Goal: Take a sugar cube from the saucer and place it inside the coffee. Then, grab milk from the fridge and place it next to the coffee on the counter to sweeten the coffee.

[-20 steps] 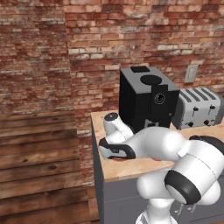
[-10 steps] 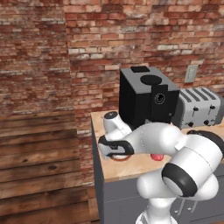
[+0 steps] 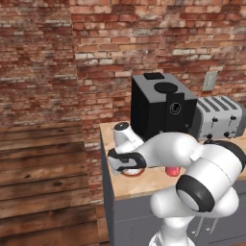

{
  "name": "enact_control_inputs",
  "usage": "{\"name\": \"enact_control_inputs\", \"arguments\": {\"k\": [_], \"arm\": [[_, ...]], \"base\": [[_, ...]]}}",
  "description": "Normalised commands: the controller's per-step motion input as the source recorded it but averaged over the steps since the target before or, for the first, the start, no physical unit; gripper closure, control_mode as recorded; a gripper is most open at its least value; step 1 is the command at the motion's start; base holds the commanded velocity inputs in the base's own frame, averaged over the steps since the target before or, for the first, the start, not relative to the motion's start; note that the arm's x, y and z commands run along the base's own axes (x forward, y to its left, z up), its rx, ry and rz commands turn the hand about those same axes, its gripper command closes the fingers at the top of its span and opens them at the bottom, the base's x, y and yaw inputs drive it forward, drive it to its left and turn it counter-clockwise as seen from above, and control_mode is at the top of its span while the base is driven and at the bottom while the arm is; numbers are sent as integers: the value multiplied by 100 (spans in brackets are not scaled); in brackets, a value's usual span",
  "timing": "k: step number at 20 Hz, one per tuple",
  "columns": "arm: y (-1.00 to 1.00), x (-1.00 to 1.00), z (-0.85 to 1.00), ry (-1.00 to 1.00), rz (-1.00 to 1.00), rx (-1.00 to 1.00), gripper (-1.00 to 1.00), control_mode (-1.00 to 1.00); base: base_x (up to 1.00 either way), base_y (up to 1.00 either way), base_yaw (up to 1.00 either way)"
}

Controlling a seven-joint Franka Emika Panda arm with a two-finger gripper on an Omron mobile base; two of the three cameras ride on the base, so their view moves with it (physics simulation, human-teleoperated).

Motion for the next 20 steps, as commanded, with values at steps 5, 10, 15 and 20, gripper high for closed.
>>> {"name": "enact_control_inputs", "arguments": {"k": [5, 10, 15, 20], "arm": [[1, 17, -21, 3, 4, 2, -100, -100], [4, 21, -4, 2, 6, 3, -100, -100], [0, 0, 9, 0, 4, 1, -100, -100], [3, 0, 2, 0, 3, 0, -100, -100]], "base": [[0, 0, 0], [0, 0, 0], [0, 0, 0], [0, 0, 0]]}}
